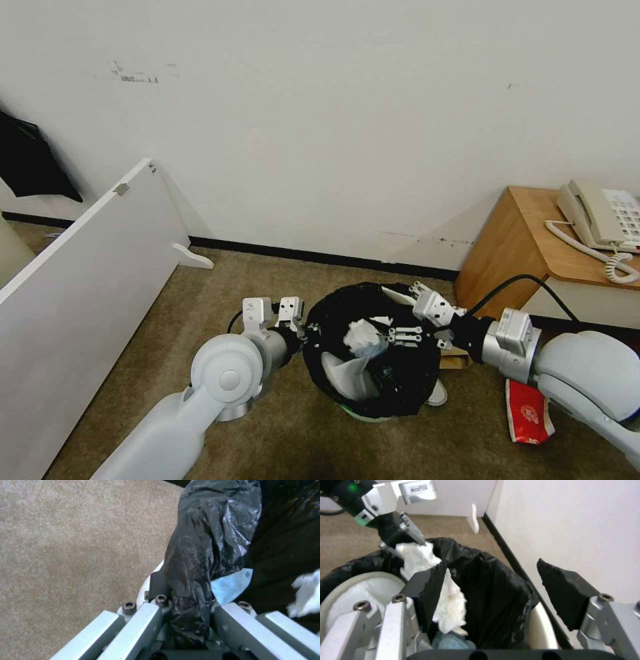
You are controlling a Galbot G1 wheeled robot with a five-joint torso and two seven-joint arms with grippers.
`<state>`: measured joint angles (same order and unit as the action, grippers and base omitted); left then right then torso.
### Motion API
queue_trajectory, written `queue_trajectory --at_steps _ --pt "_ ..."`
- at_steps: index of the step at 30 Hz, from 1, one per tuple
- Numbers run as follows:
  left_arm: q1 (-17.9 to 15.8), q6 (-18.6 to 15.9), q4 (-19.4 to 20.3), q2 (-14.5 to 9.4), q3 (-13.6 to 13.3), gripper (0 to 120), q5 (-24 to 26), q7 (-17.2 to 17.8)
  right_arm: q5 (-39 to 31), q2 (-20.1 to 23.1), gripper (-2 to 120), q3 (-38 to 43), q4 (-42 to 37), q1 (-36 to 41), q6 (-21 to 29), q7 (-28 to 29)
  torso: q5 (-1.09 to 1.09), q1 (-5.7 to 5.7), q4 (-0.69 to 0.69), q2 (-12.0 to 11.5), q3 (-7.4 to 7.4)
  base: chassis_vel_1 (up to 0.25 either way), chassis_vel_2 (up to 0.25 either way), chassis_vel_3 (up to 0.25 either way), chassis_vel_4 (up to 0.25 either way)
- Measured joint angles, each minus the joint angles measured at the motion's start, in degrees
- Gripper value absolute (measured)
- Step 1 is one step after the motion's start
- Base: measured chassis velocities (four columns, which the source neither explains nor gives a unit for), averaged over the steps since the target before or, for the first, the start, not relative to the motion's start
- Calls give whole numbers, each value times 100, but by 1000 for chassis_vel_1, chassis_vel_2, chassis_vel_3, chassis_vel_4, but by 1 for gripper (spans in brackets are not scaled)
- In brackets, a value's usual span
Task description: Pick up the trash bin, then pick up the garbage from the floor and place it into the trash bin.
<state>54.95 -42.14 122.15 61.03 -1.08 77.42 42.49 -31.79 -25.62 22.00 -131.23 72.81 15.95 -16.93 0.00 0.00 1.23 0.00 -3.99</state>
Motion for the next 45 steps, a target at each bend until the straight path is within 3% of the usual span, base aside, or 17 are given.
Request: queue_trajectory --at_steps 14,29,40,45 --pt "53 0 -18 18 22 2 -14 -4 -32 -78 74 31 -59 124 -100 107 0 0 1 0 0 0 0 0 0" --pt "97 0 25 12 60 2 -19 -4 453 -83 76 14 48 129 -426 -84 1 0 2 0 0 0 0 0 0" --pt "140 0 40 34 64 2 -78 -4 635 283 76 206 -79 247 -359 -300 1 0 1 0 0 0 0 0 0" --pt "200 0 58 54 72 2 -109 -8 629 153 78 407 -97 281 -231 -296 5 0 1 0 0 0 0 0 0"
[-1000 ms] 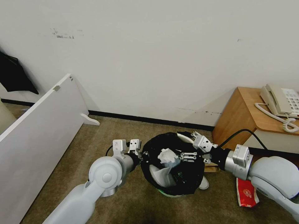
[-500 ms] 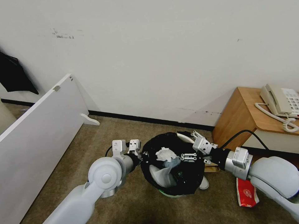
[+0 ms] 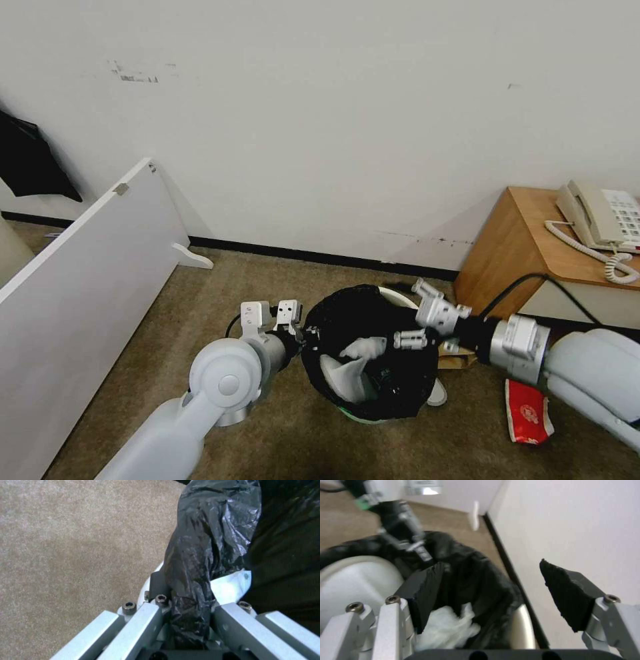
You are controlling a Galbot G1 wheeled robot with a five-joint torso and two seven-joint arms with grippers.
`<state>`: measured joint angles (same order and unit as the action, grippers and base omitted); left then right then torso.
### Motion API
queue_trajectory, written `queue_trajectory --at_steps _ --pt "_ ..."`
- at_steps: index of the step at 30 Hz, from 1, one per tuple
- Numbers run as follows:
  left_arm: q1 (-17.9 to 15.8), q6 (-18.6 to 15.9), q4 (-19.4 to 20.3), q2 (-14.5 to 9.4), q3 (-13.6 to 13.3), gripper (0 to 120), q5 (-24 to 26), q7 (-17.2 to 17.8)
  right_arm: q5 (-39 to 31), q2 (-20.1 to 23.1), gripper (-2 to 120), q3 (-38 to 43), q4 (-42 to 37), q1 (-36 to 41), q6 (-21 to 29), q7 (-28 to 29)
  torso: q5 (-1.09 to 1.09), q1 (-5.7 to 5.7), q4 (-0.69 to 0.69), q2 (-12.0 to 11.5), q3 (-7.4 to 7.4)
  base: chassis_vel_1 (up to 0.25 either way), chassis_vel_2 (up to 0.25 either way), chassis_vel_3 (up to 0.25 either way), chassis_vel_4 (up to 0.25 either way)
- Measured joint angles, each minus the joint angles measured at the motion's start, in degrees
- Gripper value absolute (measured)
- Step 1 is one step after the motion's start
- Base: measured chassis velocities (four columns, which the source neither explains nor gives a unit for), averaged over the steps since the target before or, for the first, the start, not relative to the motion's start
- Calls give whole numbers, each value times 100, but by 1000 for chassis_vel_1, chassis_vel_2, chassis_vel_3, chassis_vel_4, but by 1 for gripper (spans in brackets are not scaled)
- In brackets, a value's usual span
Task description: Pick up the trash bin, then pick up the garbage from the floor and place it into the trash bin.
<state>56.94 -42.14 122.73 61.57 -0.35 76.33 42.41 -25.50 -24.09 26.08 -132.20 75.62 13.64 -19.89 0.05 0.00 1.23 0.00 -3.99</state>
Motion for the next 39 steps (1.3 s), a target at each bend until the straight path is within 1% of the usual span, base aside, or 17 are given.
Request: queue_trajectory --at_steps 1,2,3,4,5,7,8,10,11,13,15,16,18,19,24,33,39 --pt "29 0 6 0 0 2 -38 -4 -38 127 78 2 -64 42 -25 -1 -8 0 1 0 0 0 0 0 0" --pt "29 0 6 0 0 2 -38 -4 -38 127 78 2 -64 42 -25 -1 -8 0 1 0 0 0 0 0 0" --pt "67 0 28 4 5 2 -51 -6 -137 69 78 72 -87 -2 83 56 -4 0 -1 0 0 0 0 0 0" --pt "84 0 29 5 5 2 -77 -15 -108 157 78 82 -117 78 63 -34 1 0 -1 0 0 0 0 0 0" --pt "104 0 55 8 11 2 -106 -18 -142 309 78 76 -132 105 23 9 -10 0 1 0 0 0 0 0 0" --pt "123 0 86 11 27 2 -107 -19 -183 263 78 108 -121 48 111 50 -8 0 0 0 0 0 0 0 0" --pt "138 0 97 8 31 2 -105 -25 -132 212 78 107 -129 45 145 -12 0 0 -1 0 0 0 0 0 0" --pt "150 0 98 -4 34 2 -126 -30 -98 273 79 23 -185 100 114 0 0 0 0 0 0 0 0 0 0" --pt "182 0 120 -19 71 2 -150 -34 -122 323 79 -8 -236 130 131 69 -9 0 2 0 0 0 0 0 0" --pt "247 0 168 -35 142 2 -150 -48 -118 165 81 61 -232 124 216 45 -4 0 0 0 0 0 0 0 0" --pt "288 0 193 -56 179 2 -155 -77 -128 133 81 74 -215 125 212 83 1 0 -1 0 0 0 0 0 0" --pt "325 0 208 -73 214 2 -174 -95 -156 172 82 75 -211 140 186 150 -6 0 0 0 0 0 0 0 0" --pt "356 0 220 -83 243 2 -184 -101 -170 137 82 88 -218 150 182 173 -10 0 0 0 0 0 0 0 0" --pt "380 0 239 -101 270 2 -187 -108 -215 61 82 113 -240 150 192 220 -2 0 0 0 0 0 0 0 0" --pt "436 0 288 -124 311 2 -192 -112 -336 26 82 179 -283 148 177 385 -6 0 0 0 0 0 0 0 0" --pt "647 0 518 -183 482 2 -199 -72 -927 114 82 890 -483 404 69 713 -5 0 0 0 0 0 0 0 0" --pt "825 0 673 -274 641 2 -173 10 -1463 36 81 1656 -743 926 18 923 -5 0 0 0 0 0 0 0 0"
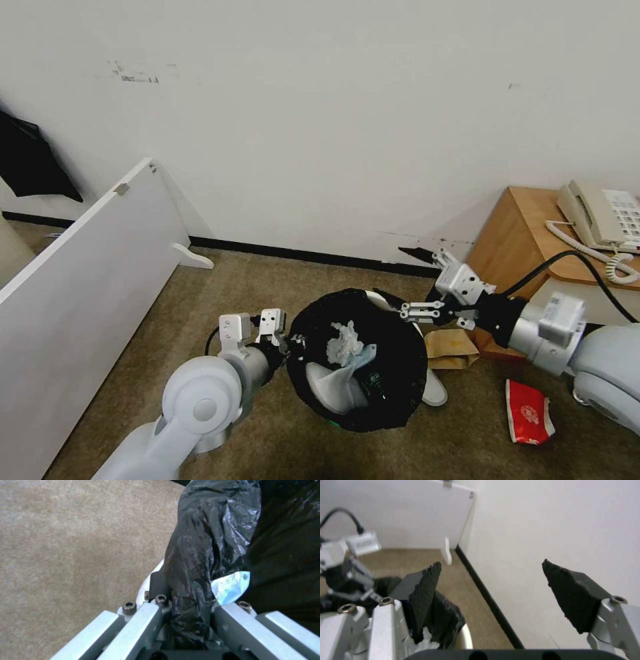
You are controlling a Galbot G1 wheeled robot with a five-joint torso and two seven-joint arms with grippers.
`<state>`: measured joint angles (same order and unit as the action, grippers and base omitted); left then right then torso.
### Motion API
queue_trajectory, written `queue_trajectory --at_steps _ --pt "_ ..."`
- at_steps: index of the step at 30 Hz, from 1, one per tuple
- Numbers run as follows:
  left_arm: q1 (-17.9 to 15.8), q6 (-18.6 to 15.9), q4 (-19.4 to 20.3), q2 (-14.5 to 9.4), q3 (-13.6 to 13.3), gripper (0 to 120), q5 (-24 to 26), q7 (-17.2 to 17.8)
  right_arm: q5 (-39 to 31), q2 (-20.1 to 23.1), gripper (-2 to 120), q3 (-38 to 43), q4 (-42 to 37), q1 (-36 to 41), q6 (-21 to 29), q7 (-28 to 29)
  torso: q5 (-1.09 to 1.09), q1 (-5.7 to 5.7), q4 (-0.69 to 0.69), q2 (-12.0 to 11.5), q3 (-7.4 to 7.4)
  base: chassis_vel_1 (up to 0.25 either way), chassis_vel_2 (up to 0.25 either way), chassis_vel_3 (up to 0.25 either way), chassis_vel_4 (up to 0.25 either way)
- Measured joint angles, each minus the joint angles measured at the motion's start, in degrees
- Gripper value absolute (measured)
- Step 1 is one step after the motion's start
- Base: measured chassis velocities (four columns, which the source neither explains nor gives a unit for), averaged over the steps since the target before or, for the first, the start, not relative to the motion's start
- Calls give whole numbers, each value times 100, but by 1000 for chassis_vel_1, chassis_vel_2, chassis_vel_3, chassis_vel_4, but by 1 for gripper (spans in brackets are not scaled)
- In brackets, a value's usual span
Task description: Pick up the trash bin, then pick up the garbage from the floor and place it into the trash bin.
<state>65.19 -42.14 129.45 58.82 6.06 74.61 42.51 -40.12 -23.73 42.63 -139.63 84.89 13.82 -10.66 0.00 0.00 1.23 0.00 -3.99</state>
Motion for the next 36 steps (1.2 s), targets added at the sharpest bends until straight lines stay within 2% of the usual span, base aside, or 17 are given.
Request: queue_trajectory --at_steps 5,7,8,11,12,16,19,20,22,23,25,32,36 --pt "155 0 136 -105 101 2 23 34 -419 -161 82 735 -253 701 -80 83 0 0 2 0 0 0 0 0 0" --pt "268 9 222 -252 178 2 56 72 -629 -286 82 1193 -362 1230 -114 126 0 0 1 0 0 0 0 0 0" --pt "268 9 222 -252 178 2 56 72 -629 -286 82 1193 -362 1230 -114 126 0 0 1 0 0 0 0 0 0" --pt "345 74 274 -555 229 2 62 77 -711 -541 82 1560 -377 1831 -133 304 0 0 0 0 0 0 0 0 0" --pt "345 74 274 -555 229 2 62 77 -711 -541 82 1560 -377 1831 -133 304 0 0 0 0 0 0 0 0 0" --pt "375 190 313 -679 317 2 -28 116 -530 -992 83 1757 -377 2295 -133 336 0 0 1 0 0 0 0 0 0" --pt "381 240 316 -677 380 2 -32 175 -109 -1362 85 1916 -376 2665 -169 180 -1 0 2 0 0 0 0 0 0" --pt "381 240 316 -677 380 2 -32 175 -109 -1362 85 1916 -376 2665 -169 180 -1 0 2 0 0 0 0 0 0" --pt "421 253 301 -617 429 2 -47 225 325 -1753 92 1947 -344 2901 -205 85 0 0 1 0 1 0 0 0 0" --pt "421 253 301 -617 429 2 -47 225 325 -1753 92 1947 -344 2901 -205 85 0 0 1 0 1 0 0 0 0" --pt "450 257 277 -477 440 2 -79 244 737 -2037 97 1891 -203 3069 -267 32 0 0 1 0 0 0 0 0 0" --pt "459 259 267 -250 419 2 -165 282 1135 -2362 99 1527 192 3019 -275 158 0 0 1 0 0 0 0 0 0" --pt "486 261 262 -200 458 2 -211 289 1202 -2469 100 1158 442 2787 24 578 0 0 1 0 0 0 0 0 0"
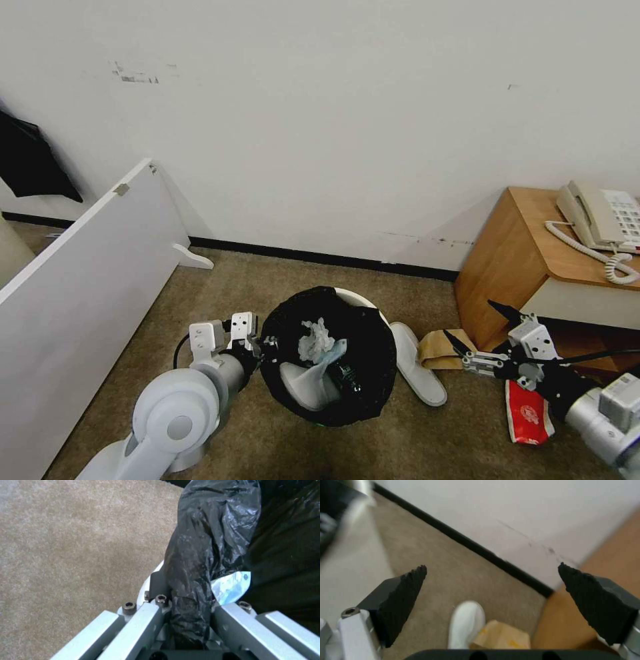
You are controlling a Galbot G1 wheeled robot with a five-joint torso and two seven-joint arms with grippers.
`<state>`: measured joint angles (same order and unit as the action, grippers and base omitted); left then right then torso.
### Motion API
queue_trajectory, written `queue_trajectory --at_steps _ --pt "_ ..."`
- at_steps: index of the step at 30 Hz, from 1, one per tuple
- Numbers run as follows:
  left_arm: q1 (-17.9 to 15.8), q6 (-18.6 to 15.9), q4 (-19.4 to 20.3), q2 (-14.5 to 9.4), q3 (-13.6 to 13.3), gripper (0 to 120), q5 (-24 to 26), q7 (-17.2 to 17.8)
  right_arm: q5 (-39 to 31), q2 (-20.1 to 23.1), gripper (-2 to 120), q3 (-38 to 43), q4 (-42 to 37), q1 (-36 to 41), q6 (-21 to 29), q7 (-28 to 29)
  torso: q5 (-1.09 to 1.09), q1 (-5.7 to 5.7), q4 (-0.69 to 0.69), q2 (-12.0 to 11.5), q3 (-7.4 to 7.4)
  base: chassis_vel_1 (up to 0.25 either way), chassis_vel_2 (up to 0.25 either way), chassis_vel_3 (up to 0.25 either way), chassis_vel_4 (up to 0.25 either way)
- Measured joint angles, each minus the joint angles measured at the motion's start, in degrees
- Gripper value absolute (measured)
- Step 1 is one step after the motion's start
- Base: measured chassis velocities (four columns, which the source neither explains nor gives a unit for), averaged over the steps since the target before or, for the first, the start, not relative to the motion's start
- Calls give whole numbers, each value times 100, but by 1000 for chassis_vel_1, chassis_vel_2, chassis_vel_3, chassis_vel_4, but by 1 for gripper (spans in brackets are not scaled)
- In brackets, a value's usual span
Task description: Pick up the trash bin, then pick up the garbage from the floor and place it into the trash bin.
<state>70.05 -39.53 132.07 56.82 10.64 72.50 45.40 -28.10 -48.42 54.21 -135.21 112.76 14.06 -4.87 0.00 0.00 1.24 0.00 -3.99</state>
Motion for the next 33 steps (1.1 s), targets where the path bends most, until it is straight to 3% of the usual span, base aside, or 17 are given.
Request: queue_trajectory --at_steps 10,15,18,21,22,24,27,33 --pt "25 1 -48 88 205 2 7 -3 -725 33 100 -752 335 -765 1016 1337 0 0 0 0 0 0 0 0 0" --pt "41 1 -111 182 314 2 9 -12 -2150 208 100 -1070 430 -1310 1886 2667 0 0 -1 -1 0 0 0 0 0" --pt "41 2 -131 202 350 2 9 -14 -2542 252 100 -1186 465 -1505 2117 3106 0 0 -1 0 0 0 0 0 0" --pt "38 2 -152 227 413 2 21 -19 -3377 359 100 -1440 554 -1922 2551 4051 0 0 -2 0 0 0 0 0 0" --pt "38 2 -152 227 413 2 21 -19 -3377 359 100 -1440 554 -1922 2551 4051 0 0 -2 0 0 0 0 0 0" --pt "30 0 -183 250 458 2 30 -21 -4149 382 100 -1560 641 -2163 2804 4834 0 0 0 -1 0 0 0 0 0" --pt "23 -1 -211 266 494 2 37 -23 -4599 430 100 -1628 761 -2281 2806 5293 1 0 -1 0 0 0 0 0 0" --pt "26 -3 -259 285 542 2 43 -31 -4669 619 100 -1734 1045 -2338 2807 5491 0 0 1 0 0 0 0 0 0"
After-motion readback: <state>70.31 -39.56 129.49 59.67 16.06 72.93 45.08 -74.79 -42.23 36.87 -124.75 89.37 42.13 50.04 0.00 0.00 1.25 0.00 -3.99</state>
